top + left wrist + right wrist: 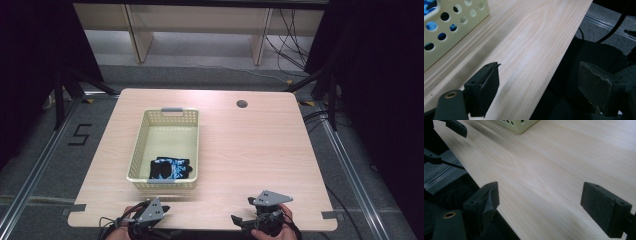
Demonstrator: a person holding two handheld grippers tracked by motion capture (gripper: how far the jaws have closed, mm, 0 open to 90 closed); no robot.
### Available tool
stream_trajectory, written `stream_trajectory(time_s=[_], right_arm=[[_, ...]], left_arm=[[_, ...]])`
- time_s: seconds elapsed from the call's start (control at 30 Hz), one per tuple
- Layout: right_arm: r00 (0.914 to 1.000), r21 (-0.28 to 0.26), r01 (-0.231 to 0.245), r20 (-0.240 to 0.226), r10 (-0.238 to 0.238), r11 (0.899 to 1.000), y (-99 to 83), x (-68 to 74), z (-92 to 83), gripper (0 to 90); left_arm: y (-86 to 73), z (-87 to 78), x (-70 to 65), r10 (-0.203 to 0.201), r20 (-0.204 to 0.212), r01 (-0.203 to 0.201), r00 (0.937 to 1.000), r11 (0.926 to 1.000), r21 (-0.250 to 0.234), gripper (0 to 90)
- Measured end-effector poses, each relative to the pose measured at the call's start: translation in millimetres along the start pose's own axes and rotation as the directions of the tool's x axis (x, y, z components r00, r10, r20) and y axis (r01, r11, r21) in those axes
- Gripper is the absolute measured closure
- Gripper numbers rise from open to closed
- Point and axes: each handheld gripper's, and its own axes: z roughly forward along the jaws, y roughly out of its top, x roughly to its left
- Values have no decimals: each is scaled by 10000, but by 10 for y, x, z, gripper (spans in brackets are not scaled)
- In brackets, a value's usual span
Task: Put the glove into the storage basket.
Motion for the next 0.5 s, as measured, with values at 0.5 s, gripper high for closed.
stream_trajectory(time_s=[0.5], right_arm=[[9999, 124, 131, -15, -131, 9998, 0, -6, 6, 165]], left_arm=[[-3, 16, 3, -100, -26, 100, 9999, 9999, -89, 172]])
